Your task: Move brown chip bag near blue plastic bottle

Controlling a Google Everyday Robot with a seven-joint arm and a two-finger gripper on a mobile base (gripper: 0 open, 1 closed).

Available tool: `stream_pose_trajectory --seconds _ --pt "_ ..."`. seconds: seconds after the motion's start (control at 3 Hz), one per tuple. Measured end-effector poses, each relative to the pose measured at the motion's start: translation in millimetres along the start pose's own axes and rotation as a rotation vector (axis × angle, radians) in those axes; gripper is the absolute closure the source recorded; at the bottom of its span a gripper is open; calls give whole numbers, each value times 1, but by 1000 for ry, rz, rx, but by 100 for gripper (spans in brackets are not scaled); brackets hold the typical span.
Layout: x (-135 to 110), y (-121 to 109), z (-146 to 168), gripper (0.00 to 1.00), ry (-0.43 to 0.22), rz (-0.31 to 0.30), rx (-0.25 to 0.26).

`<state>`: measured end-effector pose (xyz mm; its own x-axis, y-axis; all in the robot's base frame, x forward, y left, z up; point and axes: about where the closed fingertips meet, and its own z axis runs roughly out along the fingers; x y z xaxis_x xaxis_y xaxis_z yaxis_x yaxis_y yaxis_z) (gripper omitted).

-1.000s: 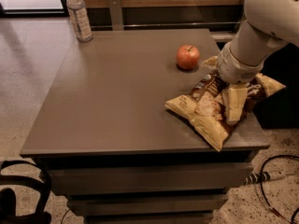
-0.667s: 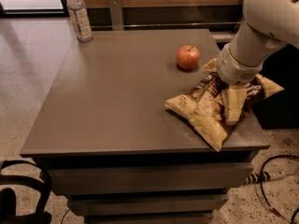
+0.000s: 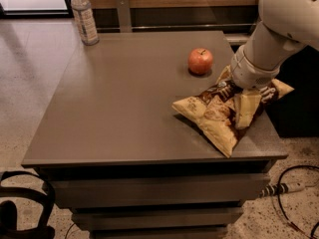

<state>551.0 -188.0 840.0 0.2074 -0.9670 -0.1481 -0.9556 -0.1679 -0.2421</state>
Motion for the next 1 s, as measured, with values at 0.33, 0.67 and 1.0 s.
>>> stream_pose_trajectory --seconds 0.33,0.67,1.0 --pt "0 0 0 88 0 0 0" --pt "0 0 0 100 0 -1 0" --pt "4 -2 -14 100 47 -4 -24"
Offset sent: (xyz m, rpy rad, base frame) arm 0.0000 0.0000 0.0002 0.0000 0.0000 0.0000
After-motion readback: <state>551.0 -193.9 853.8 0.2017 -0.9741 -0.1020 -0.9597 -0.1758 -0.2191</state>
